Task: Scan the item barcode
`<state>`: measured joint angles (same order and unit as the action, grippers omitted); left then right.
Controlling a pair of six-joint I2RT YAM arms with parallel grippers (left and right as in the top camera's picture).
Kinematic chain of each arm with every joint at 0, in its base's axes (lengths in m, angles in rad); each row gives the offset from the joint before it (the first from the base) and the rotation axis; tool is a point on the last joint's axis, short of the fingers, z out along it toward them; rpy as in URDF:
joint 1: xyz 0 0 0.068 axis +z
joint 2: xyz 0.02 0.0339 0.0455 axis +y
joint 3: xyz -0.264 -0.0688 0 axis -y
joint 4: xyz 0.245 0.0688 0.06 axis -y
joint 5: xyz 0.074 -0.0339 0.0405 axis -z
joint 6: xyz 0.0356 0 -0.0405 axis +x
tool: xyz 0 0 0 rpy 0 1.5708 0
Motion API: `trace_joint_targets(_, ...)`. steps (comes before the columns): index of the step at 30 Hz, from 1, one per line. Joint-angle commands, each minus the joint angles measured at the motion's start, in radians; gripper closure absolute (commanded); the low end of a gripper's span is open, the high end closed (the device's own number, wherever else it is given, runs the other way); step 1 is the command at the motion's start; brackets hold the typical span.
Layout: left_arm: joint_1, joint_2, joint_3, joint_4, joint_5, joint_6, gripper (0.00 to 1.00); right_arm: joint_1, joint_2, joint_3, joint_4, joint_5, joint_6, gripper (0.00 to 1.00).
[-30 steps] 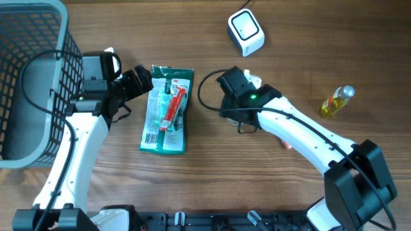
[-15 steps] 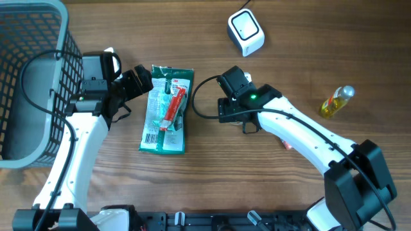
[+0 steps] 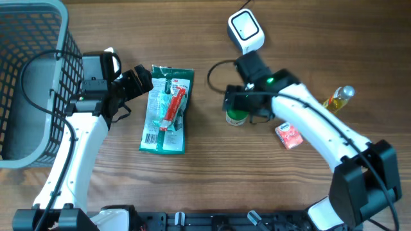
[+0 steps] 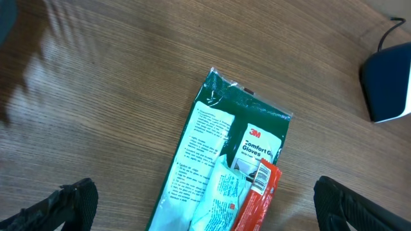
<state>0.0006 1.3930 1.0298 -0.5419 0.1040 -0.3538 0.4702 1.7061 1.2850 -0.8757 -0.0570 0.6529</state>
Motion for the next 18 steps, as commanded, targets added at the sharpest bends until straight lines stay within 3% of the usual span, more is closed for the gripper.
trace_joint_targets(1, 0.004, -0.013, 0.016, 0.002, 0.011, 0.005, 0.00, -0.016, 0.005, 0.026, -0.004, -0.084, 0.014, 0.01)
trace_joint_targets(18, 0.004, -0.013, 0.016, 0.002, 0.011, 0.005, 0.00, 0.010, 0.005, -0.068, 0.097, 0.022, 0.536, 0.00)
